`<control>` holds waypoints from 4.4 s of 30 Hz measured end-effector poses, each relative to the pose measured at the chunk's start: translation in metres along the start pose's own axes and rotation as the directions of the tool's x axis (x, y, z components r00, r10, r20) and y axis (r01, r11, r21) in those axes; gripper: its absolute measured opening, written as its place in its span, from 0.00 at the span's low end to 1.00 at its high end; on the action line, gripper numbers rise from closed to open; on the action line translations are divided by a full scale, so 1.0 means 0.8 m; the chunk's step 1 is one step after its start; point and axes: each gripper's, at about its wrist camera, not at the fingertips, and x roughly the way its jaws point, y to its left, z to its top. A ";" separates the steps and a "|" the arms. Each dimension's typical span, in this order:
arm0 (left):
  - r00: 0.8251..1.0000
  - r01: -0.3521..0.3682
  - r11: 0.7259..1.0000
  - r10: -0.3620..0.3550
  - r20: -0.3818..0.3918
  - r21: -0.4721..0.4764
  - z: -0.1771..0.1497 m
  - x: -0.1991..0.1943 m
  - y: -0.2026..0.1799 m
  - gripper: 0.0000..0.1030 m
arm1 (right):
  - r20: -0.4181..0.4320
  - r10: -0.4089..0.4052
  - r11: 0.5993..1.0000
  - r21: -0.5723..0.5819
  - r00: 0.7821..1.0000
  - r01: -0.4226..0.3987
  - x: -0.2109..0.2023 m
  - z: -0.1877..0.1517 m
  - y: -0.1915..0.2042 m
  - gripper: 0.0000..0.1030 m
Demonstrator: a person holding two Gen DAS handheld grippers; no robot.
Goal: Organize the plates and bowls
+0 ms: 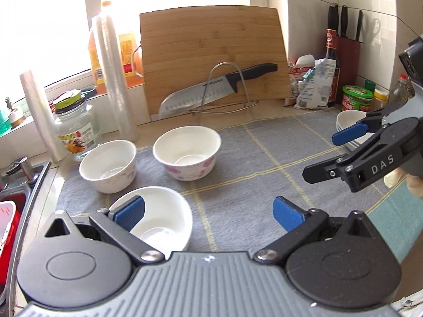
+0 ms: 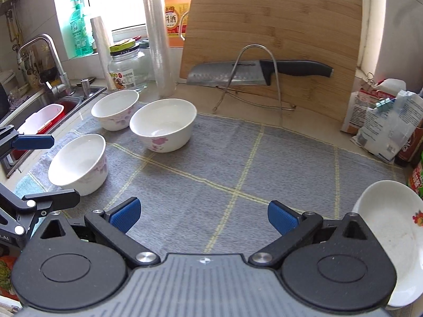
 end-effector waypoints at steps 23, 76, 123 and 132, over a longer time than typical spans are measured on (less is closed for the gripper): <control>0.994 0.078 0.997 -0.079 -0.077 -0.016 -0.077 0.040 0.104 0.97 | -0.070 0.132 0.977 -0.159 0.989 -0.141 0.099 0.047 0.154 1.00; 0.961 0.273 0.949 -0.260 -0.096 0.158 -0.029 0.045 0.018 0.79 | -0.095 0.107 0.988 -0.100 0.990 -0.117 0.054 0.026 0.096 0.68; 0.913 0.403 0.898 -0.381 -0.146 0.175 -0.019 0.068 -0.050 0.93 | -0.053 -0.014 1.000 -0.003 0.998 0.014 0.007 -0.013 0.004 1.00; 0.947 0.307 0.944 -0.290 -0.139 0.119 -0.026 0.051 0.000 0.94 | -0.013 -0.055 0.997 -0.046 0.998 0.054 0.011 0.000 0.022 1.00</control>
